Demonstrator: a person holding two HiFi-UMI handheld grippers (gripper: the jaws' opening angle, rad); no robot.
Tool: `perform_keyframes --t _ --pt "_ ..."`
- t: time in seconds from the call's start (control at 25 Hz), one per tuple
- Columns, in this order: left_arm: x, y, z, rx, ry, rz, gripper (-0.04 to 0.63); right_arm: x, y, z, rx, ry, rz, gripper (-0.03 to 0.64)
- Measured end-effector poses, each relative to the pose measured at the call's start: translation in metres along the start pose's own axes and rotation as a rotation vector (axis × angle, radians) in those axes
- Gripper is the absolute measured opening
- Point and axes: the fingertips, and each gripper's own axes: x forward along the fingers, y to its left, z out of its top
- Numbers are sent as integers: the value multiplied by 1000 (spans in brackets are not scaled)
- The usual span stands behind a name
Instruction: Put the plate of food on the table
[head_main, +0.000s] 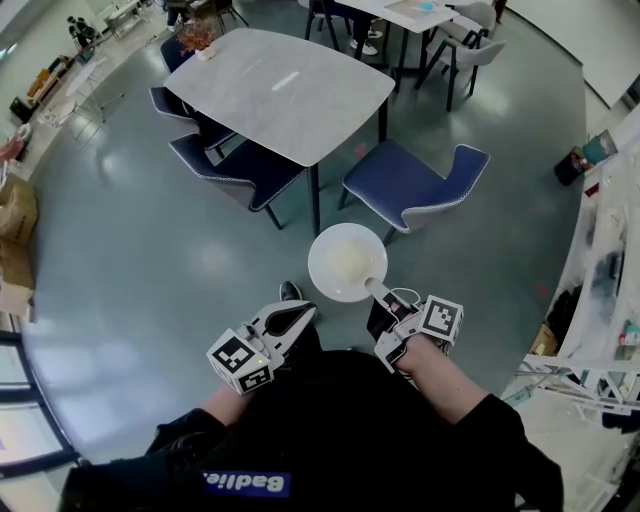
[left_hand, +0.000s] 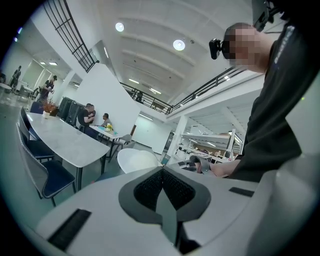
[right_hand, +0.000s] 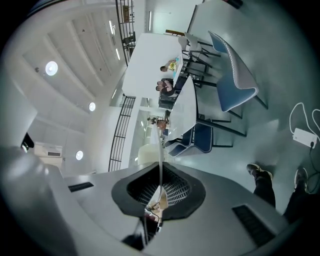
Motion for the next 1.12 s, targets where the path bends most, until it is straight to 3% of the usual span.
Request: perform_keyframes --t 0.44,0.76,1.12 --pt "30 107 51 2 0 -71 8 89 5 50 21 -64 -19 18" --pt "31 220 114 37 17 -164 7 187 23 90 30 -174 -74 18" --pt "48 270 132 13 8 -197 7 229 31 122 26 -221 -95 18"
